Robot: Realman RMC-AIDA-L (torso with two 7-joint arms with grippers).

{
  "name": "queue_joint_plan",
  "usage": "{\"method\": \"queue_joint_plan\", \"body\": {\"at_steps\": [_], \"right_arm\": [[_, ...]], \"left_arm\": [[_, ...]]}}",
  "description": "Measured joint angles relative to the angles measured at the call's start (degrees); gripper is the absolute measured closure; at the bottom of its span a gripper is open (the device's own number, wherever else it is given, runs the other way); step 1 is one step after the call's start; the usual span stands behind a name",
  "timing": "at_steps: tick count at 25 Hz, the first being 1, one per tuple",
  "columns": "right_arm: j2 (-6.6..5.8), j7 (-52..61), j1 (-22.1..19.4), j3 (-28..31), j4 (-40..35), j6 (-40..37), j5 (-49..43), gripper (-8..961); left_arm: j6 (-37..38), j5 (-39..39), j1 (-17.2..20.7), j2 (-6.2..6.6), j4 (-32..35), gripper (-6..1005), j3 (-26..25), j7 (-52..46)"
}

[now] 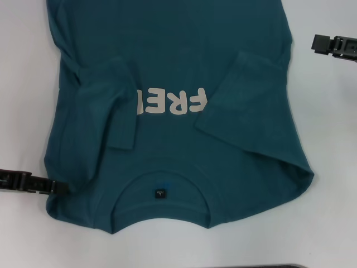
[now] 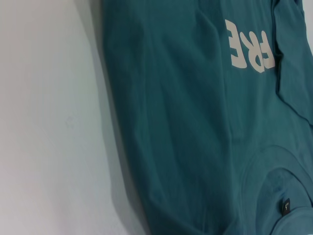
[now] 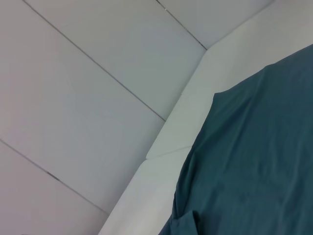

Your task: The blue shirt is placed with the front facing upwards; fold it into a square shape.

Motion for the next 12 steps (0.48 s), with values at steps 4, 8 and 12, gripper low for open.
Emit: {"method": "queue_joint_plan", "body": {"at_steps": [4,8,12], "right_arm": [[0.0,0.04,0.0,0.0,0.0,0.0,0.16,410],[0.0,0.12,0.04,0.0,0.0,-0.01,0.23,410],[0.0,0.27,0.07,0.0,-0.01,-0.17,0.27,410]], "left_arm": [[-0.11,0.12,-0.03,-0.03,-0.21,469,0.48,-0.01],[0.19,0.87,-0.43,-0.28,-0.75,516,1.85,0.12],[0.16,1.01,-0.45,-1.06,-3.38,563,3.04,-0.45]]}}
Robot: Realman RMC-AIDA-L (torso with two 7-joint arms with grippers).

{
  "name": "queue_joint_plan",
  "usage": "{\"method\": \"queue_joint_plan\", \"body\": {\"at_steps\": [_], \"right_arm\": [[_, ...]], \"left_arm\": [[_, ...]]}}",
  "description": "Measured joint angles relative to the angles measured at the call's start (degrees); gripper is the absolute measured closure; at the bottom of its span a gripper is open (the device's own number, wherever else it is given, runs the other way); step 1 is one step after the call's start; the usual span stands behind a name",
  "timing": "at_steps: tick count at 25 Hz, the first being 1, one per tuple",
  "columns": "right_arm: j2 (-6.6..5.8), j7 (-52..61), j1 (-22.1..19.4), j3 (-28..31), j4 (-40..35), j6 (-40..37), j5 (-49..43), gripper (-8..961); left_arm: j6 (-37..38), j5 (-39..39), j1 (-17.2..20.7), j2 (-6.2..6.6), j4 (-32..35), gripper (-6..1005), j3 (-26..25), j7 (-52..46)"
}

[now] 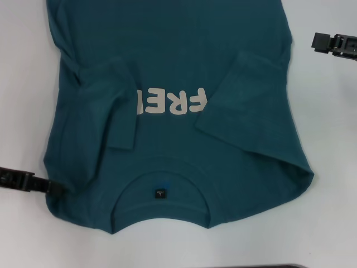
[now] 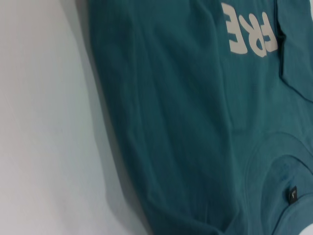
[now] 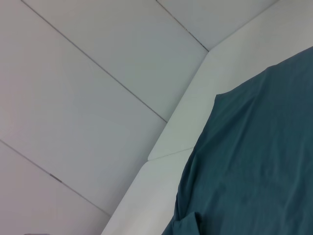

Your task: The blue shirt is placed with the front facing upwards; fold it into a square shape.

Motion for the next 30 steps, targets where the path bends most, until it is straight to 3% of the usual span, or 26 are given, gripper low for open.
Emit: {"method": "queue_joint_plan", "body": {"at_steps": [2,7,15,30], "right_arm": [[0.0,0.02,0.0,0.0,-0.04,-0.02,0.0,410],[0.0,0.03,-0.16,0.0,-0.08,-0.04,0.07,410],[0.0,-0.23,-0.32,0.0,-0.08,-0.01,0.11,410],[0.1,-1.05,-3.68,-0.75,-1.38,-0.72,-0.86,411]], "left_arm": [[-0.09,0.02,-0.01,-0.02,-0.39,587,-0.11,-0.4],[-0.01,0.24,-0.19,-0.05,-0.58,810,0.41,-0.75],[0.2,0.57,0.45,0.17,-0.54,874,0.2,-0.55],[0.6,0.29,4.14,1.02,-0.87,873,-2.22,1.07]]}}
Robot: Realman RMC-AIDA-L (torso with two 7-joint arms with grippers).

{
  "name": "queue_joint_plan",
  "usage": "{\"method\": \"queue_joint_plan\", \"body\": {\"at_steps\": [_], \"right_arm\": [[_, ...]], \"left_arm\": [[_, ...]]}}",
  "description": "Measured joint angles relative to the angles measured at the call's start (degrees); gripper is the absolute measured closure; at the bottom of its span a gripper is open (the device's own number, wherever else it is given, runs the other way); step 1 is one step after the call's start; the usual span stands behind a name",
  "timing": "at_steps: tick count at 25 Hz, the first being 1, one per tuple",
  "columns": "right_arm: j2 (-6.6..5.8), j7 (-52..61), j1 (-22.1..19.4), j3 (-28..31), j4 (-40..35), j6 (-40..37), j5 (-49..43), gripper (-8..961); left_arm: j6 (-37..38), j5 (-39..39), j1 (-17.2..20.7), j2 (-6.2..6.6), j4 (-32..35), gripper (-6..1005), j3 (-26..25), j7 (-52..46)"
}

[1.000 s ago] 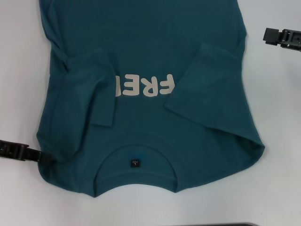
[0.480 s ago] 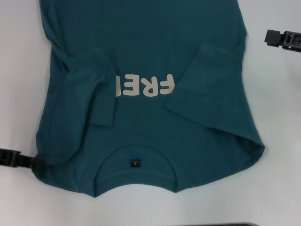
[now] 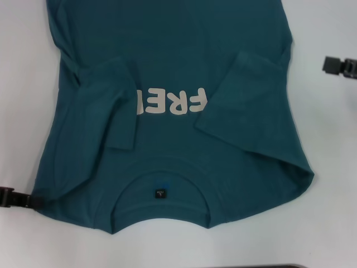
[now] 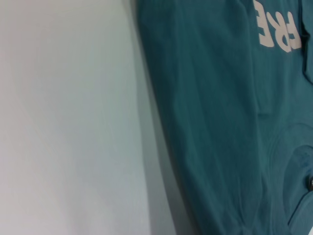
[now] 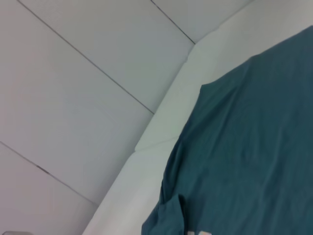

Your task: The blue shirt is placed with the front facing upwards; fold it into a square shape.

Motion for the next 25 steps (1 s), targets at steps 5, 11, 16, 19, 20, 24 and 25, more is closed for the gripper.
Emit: {"method": "queue_joint_plan", "body": {"at_steps": [5,11,16,19,20,24,25], "right_arm": [[-0.03,0.93,-3.06,-0.11,-1.99,-2.08,-2.17,411],[-0.39,4.9,-5.95,0.41,-4.43,-2.81,-4.62,411],[-0.4,5.35,-6.54,0.73,-4.67,-3.05,-4.34,410],[-0.21,5.36,-6.09,0.67,-4.68,-3.08,-4.37,410],[-0.19,5.38,-5.93,0.65,-4.68,-3.08,-4.38,410],[-0.26,5.44,-5.49,0.72,-4.68,-2.8,-4.36,410],[-0.26,5.44,-5.49,0.72,-4.68,-2.8,-4.36,410]], "left_arm": [[0.24,-0.2,0.61,0.06,-0.17,873,-0.23,0.1],[0.06,-0.28,0.38,-0.16,0.23,874,-0.22,0.95],[-0.1,-0.36,-0.28,-0.26,0.22,869,-0.4,0.73],[-0.1,-0.36,-0.99,-0.37,0.04,865,-0.44,0.32],[0.0,-0.36,-1.16,-0.38,-0.03,864,-0.66,0.3],[0.96,-0.33,-1.71,0.04,0.24,862,-2.3,0.27],[1.42,-0.26,-1.76,0.23,0.26,862,-2.76,0.25]]}}
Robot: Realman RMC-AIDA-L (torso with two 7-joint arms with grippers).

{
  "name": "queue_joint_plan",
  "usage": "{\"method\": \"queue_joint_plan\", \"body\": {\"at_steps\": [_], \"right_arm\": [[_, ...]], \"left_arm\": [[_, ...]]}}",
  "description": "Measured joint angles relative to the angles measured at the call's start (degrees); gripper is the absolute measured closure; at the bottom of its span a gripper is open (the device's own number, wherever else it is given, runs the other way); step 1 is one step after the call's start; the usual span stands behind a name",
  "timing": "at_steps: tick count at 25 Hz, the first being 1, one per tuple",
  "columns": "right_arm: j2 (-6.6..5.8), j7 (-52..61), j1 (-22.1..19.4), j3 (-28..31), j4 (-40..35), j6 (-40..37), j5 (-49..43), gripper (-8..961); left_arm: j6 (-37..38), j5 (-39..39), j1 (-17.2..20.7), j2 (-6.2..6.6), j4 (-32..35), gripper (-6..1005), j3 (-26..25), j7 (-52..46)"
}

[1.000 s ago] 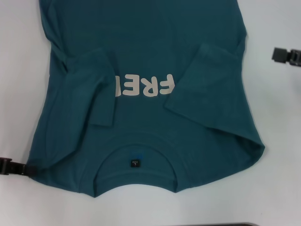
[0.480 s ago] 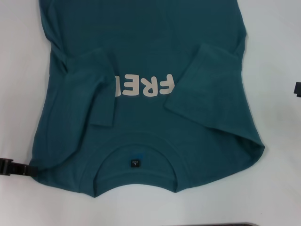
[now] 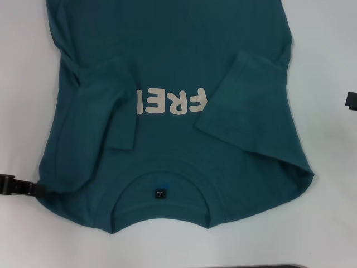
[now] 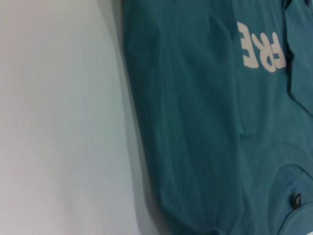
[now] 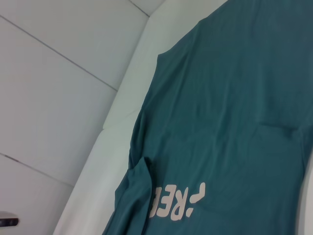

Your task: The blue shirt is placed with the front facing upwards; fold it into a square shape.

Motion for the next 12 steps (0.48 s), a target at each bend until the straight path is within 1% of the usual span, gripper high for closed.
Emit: {"method": "queue_joint_plan", "body": {"at_steps": [5,9,12], "right_arm": [[-0.11,0.11,0.65,0.04,0.03,0.48,0.04,410],[-0.16,0.16,1.24,0.71,0.09,0.67,0.07,410],[-0.23,0.17,1.54,1.4,0.12,0.69,0.12,410]], "left_arm": [[1.84,0.26,0.2,0.77,-0.14,861,-1.63,-0.26],[2.07,0.5,0.34,1.42,-0.12,858,-1.66,-1.07],[2.08,0.55,0.51,2.16,-0.03,855,-2.02,-1.57]]}}
